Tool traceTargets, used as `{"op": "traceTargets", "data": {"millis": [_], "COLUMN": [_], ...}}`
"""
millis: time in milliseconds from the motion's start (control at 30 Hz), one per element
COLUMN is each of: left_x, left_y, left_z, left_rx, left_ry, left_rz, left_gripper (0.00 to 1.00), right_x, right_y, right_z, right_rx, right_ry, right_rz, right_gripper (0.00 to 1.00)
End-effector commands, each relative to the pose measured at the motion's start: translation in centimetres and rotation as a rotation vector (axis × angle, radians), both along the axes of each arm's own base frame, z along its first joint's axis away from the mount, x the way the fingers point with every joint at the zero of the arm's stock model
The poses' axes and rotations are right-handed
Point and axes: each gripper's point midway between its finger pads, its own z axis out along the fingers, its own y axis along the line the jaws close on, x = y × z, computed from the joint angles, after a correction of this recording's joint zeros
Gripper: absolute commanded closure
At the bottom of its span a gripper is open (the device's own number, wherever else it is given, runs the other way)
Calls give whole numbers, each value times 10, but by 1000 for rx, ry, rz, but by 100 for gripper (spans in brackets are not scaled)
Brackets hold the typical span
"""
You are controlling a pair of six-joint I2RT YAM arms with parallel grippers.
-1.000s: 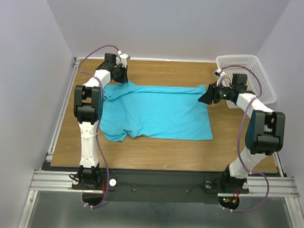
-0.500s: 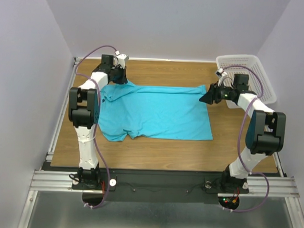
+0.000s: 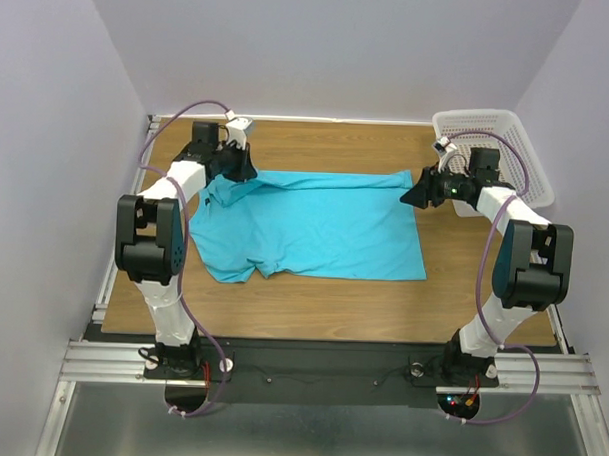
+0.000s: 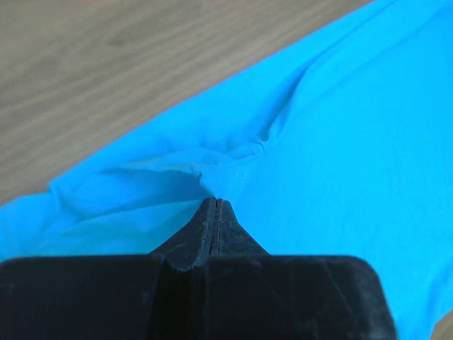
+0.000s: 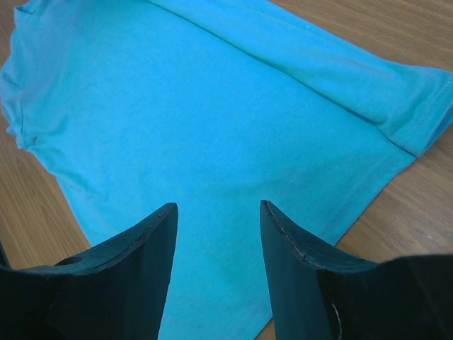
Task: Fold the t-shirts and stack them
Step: Fold the tshirt
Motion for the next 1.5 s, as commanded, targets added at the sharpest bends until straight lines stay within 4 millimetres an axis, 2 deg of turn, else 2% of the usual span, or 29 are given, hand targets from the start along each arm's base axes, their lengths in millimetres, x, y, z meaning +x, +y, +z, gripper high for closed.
{"op": "traceTargets", "data": {"millis": [0, 67, 267, 467, 633, 900, 1200, 1333, 1400, 1467], "left_x": [-24, -33, -55, -60, -60, -58, -62, -62, -63, -63], "left_y": [-14, -19, -17, -8, 0, 0, 5, 5, 4, 4], "left_z": [-3, -4, -27, -50, -52, -40, -51, -55, -57, -58], "left_rx": [-45, -50, -21, 37, 70, 58, 86, 88, 87, 88], "left_ry": [25, 36, 102, 161, 159, 130, 157, 167, 172, 176], "left_rz": [-65, -74, -37, 26, 70, 82, 103, 101, 96, 92], "left_gripper": [100, 100, 100, 100, 100, 100, 100, 100, 100, 100], "right_x": [2, 2, 2, 2, 2, 2, 6, 18, 30, 49], "right_y": [-3, -4, -5, -6, -6, -8, -11, -12, -15, -21], "right_z": [10, 10, 10, 6, 4, -1, -7, -6, -13, -5], "right_rx": [10, 9, 8, 6, 1, -4, -22, -27, -66, -114], "right_ry": [-34, -36, -35, -27, -25, -15, -3, 18, 55, 33], "right_rz": [3, 2, -2, -3, -5, -9, -25, -61, -132, -193], "right_gripper": [44, 44, 44, 44, 44, 44, 44, 45, 45, 45]}}
